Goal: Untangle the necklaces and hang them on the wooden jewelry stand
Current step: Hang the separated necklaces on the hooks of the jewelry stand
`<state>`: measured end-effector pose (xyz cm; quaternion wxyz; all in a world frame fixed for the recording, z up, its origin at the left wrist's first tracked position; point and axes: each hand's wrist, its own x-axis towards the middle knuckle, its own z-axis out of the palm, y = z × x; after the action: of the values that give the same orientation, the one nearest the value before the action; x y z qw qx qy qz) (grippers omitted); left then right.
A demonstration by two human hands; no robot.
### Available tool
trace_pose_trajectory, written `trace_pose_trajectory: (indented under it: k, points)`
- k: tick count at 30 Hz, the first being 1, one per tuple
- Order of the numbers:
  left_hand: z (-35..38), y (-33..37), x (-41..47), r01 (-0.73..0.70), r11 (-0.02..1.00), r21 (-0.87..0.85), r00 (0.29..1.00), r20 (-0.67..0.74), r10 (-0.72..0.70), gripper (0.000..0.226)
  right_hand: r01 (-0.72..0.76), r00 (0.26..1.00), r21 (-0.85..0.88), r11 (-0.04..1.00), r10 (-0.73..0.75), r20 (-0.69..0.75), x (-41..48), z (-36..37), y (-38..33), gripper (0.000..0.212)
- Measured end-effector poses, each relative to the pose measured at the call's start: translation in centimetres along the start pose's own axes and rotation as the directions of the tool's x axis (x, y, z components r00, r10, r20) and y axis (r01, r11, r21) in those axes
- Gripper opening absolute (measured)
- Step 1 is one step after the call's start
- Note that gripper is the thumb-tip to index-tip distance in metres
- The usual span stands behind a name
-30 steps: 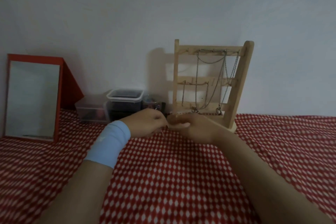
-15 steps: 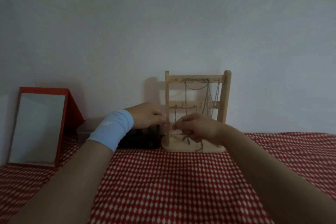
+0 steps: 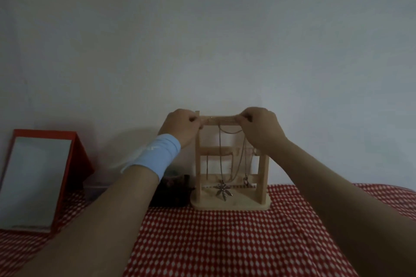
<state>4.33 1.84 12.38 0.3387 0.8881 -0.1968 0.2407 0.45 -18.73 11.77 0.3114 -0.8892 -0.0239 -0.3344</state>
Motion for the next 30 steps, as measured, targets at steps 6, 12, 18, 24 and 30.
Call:
trace_pose_trajectory:
  k: [6, 12, 18, 24, 30]
  points:
    - [1.2, -0.2, 1.3, 0.166, 0.985, 0.053, 0.977, -0.144, -0.157, 0.055, -0.055, 0.992, -0.116, 0.992, 0.041, -0.12, 1.6, 0.7, -1.2, 0.033]
    - [1.9, -0.8, 0.8, 0.273, 0.962, -0.01, 0.957, -0.099, -0.272, 0.058, -0.106, 0.988, -0.156, 0.982, 0.087, -0.127, 1.8, 1.6, -0.9, 0.046]
    - [2.8, -0.5, 0.4, 0.278, 0.949, -0.15, 0.961, 0.03, -0.277, 0.042, -0.103, 0.992, -0.195, 0.975, 0.085, -0.098, 0.3, 1.1, -0.8, 0.022]
    - [4.4, -1.5, -1.0, 0.281, 0.944, -0.173, 0.957, 0.123, -0.262, 0.033, -0.095, 0.99, -0.069, 0.993, 0.086, -0.114, -3.5, 3.3, 0.7, 0.018]
    - [5.4, -1.8, -2.5, 0.326, 0.904, -0.275, 0.937, 0.222, -0.27, 0.033, -0.184, 0.983, -0.048, 0.982, 0.184, -0.007, -4.2, 5.4, 2.2, 0.039]
